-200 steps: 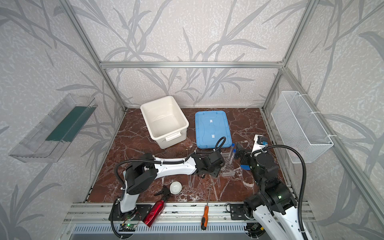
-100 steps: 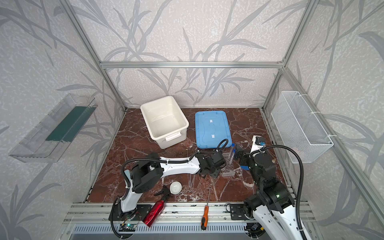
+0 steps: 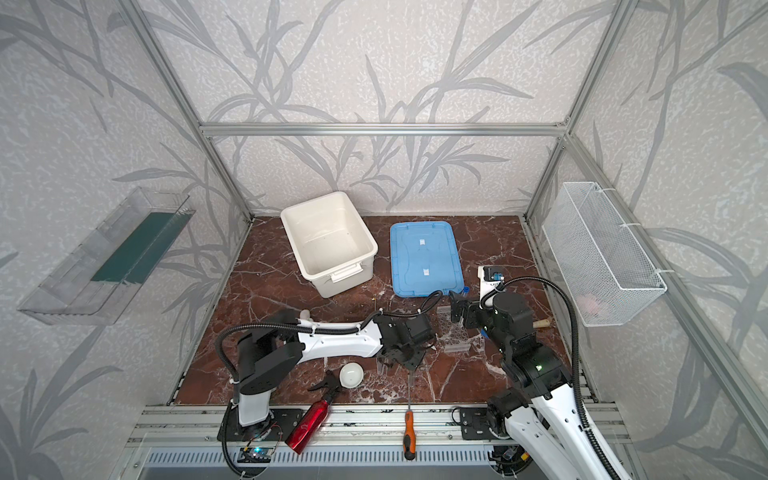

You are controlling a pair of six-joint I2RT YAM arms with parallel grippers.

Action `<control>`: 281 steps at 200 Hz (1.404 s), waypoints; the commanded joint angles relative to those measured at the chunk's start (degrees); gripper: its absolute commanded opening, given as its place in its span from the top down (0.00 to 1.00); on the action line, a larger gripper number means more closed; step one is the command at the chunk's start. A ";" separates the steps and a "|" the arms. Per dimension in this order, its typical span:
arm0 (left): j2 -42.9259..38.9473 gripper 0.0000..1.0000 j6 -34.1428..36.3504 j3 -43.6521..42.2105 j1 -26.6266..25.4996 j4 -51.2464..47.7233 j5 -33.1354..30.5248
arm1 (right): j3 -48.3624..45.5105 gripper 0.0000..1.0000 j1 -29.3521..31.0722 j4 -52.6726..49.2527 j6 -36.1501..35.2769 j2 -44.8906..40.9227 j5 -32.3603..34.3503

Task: Organize the chemistry lab equipment
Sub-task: 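Lower the left gripper onto a blue-capped tube lying by the rack and close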

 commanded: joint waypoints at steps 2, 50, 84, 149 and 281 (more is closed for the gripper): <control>-1.03 0.63 -2.62 -2.39 -0.52 -2.67 3.25 | -0.21 0.01 0.32 1.23 -0.62 0.29 -1.98; 2.50 0.61 -2.22 1.97 -0.55 -5.99 0.68 | -0.21 0.01 0.29 0.70 -0.42 0.43 -1.42; 4.36 0.68 -2.80 5.97 1.23 -7.69 -4.30 | -0.57 0.01 0.24 0.61 -0.36 -0.58 -0.68; 9.59 0.71 -0.94 13.11 5.36 -4.01 -7.30 | -0.79 0.01 0.28 0.52 -0.33 -1.50 -0.06; 3.34 0.49 -5.96 7.35 1.65 -11.33 0.34 | -1.46 0.01 0.28 0.95 0.00 -1.90 0.50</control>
